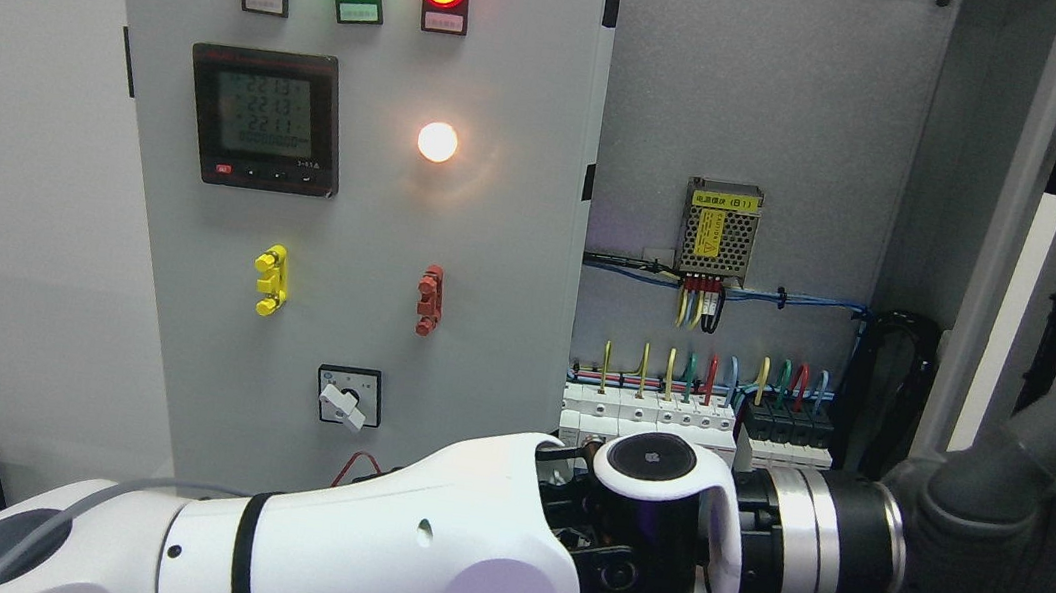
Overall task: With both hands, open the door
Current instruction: 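Push the door outward with the left hand, swinging it wider open, then release the door and withdraw the left hand down out of view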
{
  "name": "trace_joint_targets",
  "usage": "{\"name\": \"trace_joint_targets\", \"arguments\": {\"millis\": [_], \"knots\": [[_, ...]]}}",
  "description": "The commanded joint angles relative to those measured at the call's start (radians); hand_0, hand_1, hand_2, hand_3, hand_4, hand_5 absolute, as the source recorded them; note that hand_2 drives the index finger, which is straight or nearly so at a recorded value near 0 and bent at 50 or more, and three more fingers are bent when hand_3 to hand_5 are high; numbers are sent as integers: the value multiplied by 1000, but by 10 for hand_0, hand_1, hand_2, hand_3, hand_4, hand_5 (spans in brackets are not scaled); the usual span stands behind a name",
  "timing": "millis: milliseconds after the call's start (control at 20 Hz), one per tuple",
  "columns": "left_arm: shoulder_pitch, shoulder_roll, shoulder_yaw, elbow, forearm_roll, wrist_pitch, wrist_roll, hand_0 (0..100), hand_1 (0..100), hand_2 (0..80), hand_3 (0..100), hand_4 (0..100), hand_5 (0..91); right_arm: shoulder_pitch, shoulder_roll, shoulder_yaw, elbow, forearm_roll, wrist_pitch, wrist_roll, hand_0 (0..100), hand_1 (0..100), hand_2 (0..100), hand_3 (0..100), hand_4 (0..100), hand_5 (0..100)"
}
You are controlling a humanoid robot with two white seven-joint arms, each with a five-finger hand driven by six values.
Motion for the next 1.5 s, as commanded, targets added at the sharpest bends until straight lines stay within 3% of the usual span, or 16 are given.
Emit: {"name": "trace_joint_targets", "arguments": {"millis": [0,150,1452], "knots": [[2,-67,0,17,-15,-7,46,0,0,0,0,0,0,0,0,0,0,25,0,0,384,0,0,0,0,0],[4,-77,-3,17,-39,-7,60,0,0,0,0,0,0,0,0,0,0,25,0,0,384,0,0,0,0,0],[10,-78,-32,6,-48,2,59,0,0,0,0,0,0,0,0,0,0,25,0,0,384,0,0,0,0,0]]}}
